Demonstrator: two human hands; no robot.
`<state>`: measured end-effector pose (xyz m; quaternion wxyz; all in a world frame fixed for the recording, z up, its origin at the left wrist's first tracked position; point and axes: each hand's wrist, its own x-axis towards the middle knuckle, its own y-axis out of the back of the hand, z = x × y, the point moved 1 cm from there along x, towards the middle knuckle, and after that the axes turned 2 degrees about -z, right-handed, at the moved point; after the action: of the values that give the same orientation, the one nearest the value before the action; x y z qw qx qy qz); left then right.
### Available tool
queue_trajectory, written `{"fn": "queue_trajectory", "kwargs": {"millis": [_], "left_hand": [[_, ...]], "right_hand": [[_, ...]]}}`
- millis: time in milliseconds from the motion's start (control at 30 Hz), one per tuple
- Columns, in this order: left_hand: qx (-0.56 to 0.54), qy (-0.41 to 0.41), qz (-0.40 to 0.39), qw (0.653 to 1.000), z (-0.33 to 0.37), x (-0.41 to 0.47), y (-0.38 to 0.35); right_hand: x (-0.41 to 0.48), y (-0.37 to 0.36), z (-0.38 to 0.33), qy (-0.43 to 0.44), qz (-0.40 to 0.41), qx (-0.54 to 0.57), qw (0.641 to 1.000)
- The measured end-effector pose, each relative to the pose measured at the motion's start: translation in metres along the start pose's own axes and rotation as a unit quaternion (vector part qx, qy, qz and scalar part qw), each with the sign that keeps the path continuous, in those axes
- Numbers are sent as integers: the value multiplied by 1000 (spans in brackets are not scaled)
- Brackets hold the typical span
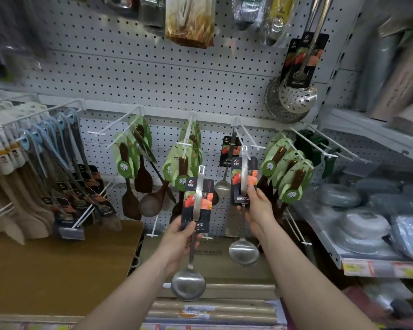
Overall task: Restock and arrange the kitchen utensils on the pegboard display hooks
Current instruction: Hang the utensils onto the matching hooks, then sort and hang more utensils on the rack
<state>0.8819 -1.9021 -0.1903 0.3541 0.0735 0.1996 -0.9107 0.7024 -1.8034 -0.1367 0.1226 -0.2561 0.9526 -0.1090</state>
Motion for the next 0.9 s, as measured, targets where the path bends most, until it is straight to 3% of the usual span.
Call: {"fn": "queue_trajectory", "kwargs": {"millis": [333,600,900], "left_hand": [[1,-6,68,998,-2,23,20],[18,-22,67,997,3,37,15],[25,-6,79,997,-7,42,17]], "right_hand": [[70,-43,-2,-62,-37,113,991],[121,-81,19,-78,-59,196,976],[130,-73,32,-82,-71,131,985]]}}
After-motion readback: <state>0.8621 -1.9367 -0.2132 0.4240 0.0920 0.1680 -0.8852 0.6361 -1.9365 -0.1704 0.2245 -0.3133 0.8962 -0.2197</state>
